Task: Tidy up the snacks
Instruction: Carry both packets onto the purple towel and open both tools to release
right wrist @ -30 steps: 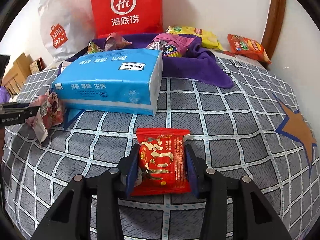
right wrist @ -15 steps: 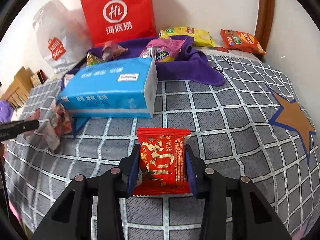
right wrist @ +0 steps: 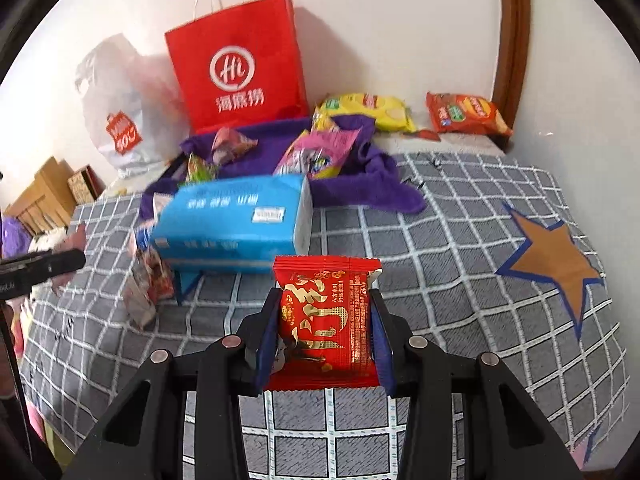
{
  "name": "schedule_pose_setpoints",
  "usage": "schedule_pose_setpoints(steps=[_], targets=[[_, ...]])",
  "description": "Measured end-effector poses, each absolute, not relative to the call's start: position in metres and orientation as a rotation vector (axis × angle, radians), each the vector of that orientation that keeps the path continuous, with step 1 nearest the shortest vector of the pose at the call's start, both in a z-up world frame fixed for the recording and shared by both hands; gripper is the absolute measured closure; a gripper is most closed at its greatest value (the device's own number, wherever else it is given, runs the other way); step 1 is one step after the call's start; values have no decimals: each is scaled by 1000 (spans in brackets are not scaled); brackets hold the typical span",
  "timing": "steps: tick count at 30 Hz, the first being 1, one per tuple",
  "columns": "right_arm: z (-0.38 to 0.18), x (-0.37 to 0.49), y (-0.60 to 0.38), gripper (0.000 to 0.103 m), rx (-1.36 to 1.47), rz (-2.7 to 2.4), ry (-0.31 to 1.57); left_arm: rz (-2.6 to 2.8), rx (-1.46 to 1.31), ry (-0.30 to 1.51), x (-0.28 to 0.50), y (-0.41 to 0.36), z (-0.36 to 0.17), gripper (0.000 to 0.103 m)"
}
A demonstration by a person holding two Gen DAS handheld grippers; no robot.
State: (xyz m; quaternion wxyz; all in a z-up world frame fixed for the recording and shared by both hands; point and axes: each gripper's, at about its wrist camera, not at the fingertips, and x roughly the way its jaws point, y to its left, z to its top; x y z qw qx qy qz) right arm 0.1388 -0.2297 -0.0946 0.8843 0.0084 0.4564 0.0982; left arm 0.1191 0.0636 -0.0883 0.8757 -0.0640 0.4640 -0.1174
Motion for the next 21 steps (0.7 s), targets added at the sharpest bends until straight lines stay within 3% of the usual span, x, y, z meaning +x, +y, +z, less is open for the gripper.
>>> schedule_pose_setpoints(steps=[21], targets=[[-19, 224, -221, 62, 69, 205, 839, -187, -51, 895, 175, 60, -26, 67]])
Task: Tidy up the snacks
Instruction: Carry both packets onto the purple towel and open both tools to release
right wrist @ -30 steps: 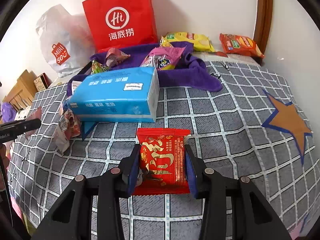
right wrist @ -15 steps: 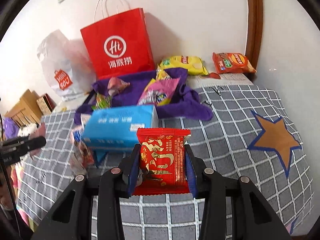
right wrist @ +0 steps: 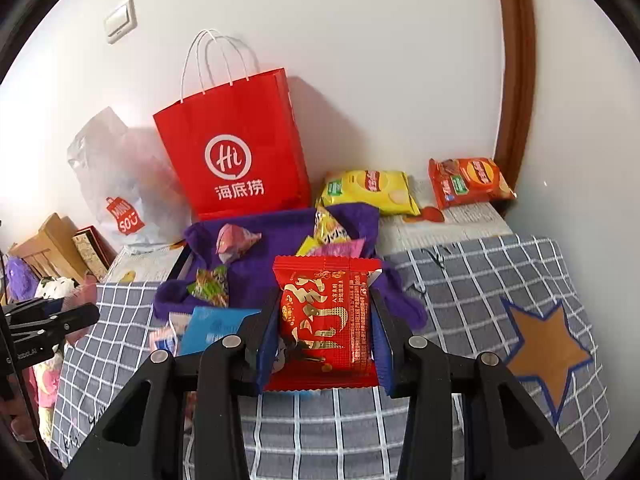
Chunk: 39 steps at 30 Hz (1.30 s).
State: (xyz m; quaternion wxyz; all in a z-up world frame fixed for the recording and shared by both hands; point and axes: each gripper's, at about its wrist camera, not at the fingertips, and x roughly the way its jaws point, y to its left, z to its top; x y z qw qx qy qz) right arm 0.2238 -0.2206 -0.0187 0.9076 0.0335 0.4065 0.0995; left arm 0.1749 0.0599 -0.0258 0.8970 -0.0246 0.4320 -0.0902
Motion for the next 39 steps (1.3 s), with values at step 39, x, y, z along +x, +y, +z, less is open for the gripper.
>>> schedule_pose_setpoints(steps=[39], targets=[[-19, 361, -133, 62, -19, 376, 820, -164, -111, 897, 299, 76, -20, 67]])
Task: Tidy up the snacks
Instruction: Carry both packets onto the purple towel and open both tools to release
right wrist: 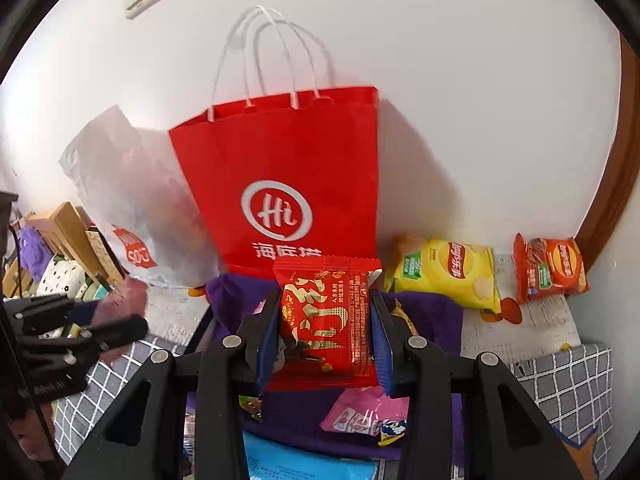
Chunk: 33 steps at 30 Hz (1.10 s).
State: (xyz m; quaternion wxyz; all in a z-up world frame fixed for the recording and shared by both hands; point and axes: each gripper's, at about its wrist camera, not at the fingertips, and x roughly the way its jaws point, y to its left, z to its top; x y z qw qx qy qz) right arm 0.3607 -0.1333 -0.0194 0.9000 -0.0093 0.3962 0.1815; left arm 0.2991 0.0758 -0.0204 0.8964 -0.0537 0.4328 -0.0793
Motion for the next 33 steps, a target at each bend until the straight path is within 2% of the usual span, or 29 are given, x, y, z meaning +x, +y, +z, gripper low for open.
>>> schedule_pose_setpoints(steps=[8, 19, 33], targets=[[-47, 386, -151, 62, -2, 342, 899, -175, -119, 913, 327, 68, -36, 67], [-101, 399, -118, 62, -133, 388, 1004, -191, -158, 1040, 361, 67, -90, 67], [-130, 404, -100, 62, -218, 382, 1077, -189, -154, 1143, 373, 60, -126, 67]])
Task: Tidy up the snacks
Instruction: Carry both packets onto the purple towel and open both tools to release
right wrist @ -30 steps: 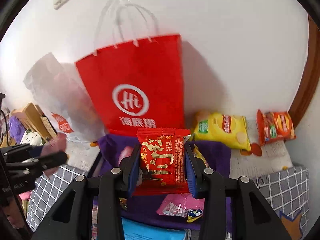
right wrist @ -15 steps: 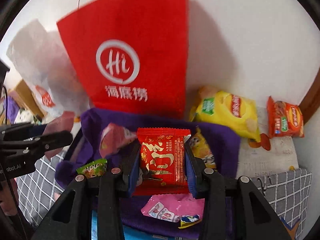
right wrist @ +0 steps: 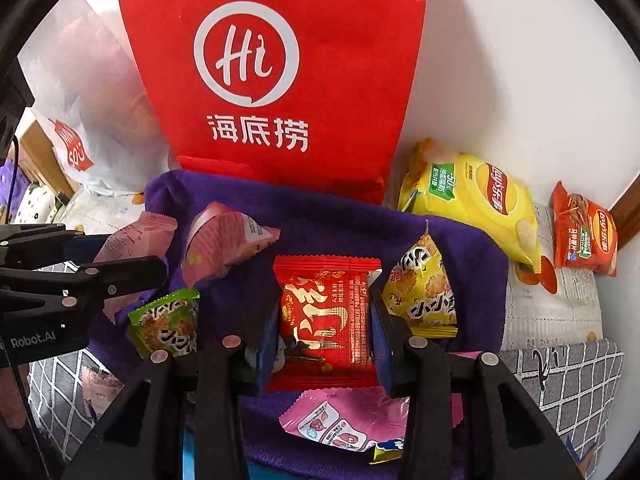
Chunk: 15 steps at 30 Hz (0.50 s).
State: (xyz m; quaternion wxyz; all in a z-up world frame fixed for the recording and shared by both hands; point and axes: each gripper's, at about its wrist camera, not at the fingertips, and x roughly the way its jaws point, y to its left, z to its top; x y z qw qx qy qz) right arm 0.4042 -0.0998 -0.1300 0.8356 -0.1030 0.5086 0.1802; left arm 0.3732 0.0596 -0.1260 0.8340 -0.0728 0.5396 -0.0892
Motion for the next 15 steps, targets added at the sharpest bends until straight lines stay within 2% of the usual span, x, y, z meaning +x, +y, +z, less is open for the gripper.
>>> schedule_pose_setpoints(steps=[5, 7, 9, 10, 11, 15], targets=[[-132, 405, -98, 62, -240, 381, 1079, -200, -154, 1167, 376, 57, -133, 66], [-132, 405, -97, 58, -249, 387, 1083, -211, -158, 1178, 377, 55, -135, 65], [-130, 405, -99, 41, -235, 380, 1086, -228, -156, 1191, 378, 52, -138, 60], [-126, 404, -102, 38, -216, 380, 1085, -235, -158, 1195, 378, 51, -137, 55], [-122, 402, -104, 35, -208, 382, 1080, -242, -162, 1196, 377, 51, -135, 48], [-96, 380, -116, 35, -178, 363, 1020, -217, -132, 1159, 366, 52, -115, 39]])
